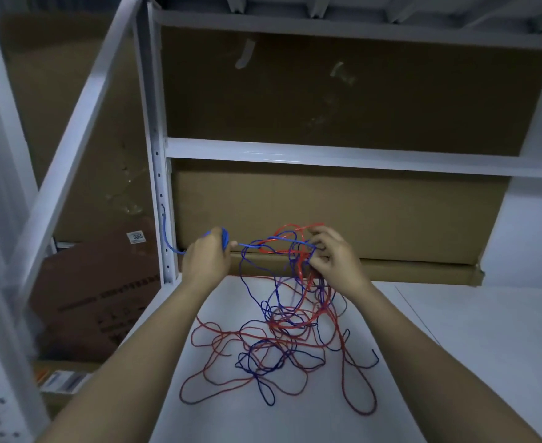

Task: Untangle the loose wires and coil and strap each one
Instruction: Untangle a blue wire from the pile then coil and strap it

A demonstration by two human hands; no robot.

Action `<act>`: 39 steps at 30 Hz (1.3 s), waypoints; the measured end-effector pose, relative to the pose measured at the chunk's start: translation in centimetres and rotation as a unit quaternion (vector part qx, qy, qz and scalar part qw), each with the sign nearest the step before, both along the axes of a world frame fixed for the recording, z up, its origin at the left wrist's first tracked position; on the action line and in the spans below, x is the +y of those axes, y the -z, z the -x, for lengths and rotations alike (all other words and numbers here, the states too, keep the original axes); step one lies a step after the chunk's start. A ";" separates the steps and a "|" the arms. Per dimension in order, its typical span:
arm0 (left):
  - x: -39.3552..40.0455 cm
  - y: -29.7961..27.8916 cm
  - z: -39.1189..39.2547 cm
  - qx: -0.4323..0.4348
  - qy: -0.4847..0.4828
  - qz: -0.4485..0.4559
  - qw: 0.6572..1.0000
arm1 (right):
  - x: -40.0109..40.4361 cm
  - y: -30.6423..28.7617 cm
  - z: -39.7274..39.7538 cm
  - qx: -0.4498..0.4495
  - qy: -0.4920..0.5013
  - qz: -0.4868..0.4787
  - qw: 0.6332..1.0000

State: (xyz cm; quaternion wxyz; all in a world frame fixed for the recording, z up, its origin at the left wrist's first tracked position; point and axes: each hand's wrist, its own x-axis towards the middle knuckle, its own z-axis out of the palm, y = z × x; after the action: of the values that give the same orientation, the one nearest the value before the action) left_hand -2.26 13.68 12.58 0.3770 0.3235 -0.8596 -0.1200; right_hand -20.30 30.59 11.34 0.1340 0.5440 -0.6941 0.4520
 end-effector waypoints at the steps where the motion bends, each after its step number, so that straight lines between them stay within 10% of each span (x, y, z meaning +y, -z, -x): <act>1: 0.2 0.1 0.2 0.001 0.006 0.003 1.000 | 0.2 0.4 0.2 -0.026 0.013 0.000 1.000; 11: 1.1 1.5 1.0 0.044 0.016 0.069 0.997 | -0.1 1.2 0.3 -0.194 0.062 -0.136 0.969; 18: 0.8 2.2 1.5 0.071 0.009 0.061 0.996 | 0.6 -1.3 -1.3 -0.302 -0.114 -0.164 0.932; 25: 0.5 1.4 2.5 0.063 0.013 0.089 0.994 | 0.2 -4.0 -1.4 -0.014 0.042 -0.391 0.919; 30: 0.6 1.8 2.7 0.058 0.002 0.081 0.995 | -1.1 -6.5 -2.9 -0.193 -0.051 -0.177 0.964; 35: 1.0 1.8 2.9 0.067 0.019 0.091 0.993 | -2.8 -7.4 -3.5 -0.443 -0.077 0.039 0.892; 39: 0.8 1.4 2.6 0.088 0.028 0.096 0.991 | -2.6 -6.9 -1.6 -0.239 0.049 -0.063 0.968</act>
State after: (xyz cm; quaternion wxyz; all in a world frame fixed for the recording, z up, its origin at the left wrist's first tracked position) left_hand -4.90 14.50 11.14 0.4766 0.2494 -0.8396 -0.0750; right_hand -18.68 27.98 18.20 -0.0484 0.3928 -0.7587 0.5174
